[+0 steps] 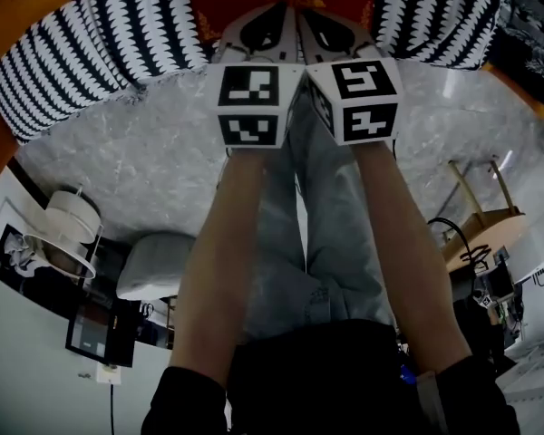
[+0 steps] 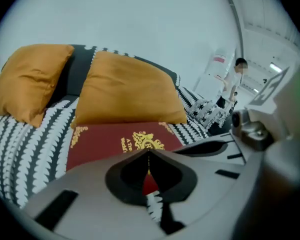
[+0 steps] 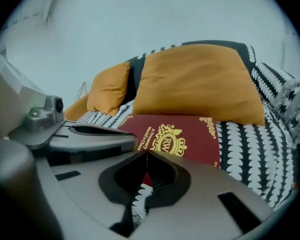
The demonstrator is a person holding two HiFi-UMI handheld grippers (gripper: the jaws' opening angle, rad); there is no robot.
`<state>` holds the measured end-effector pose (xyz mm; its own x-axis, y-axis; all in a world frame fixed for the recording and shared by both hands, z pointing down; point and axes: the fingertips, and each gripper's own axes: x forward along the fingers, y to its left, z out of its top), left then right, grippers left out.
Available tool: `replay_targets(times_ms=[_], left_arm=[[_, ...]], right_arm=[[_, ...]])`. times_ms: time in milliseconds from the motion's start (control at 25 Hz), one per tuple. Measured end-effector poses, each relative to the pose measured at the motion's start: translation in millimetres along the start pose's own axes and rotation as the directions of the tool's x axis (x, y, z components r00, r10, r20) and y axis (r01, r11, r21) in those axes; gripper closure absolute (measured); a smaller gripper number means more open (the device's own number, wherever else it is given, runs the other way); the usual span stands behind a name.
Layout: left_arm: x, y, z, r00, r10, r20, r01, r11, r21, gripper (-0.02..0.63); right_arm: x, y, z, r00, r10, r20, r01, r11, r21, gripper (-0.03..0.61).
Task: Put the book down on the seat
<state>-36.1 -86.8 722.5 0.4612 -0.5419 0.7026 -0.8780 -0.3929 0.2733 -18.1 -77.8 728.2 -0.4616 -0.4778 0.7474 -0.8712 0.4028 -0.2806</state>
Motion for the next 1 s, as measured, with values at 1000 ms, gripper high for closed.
replay_targets(times_ms=[1000], left_arm=[[-236.4, -70.8, 290.4, 0.832, 0.162, 0.531, -0.185, 0.983, -0.01, 0.6]], right_arm=[[-262.1, 49.7, 273.5, 0.852, -0.095, 0.515, 0.158, 0.984, -0.08, 0.568]])
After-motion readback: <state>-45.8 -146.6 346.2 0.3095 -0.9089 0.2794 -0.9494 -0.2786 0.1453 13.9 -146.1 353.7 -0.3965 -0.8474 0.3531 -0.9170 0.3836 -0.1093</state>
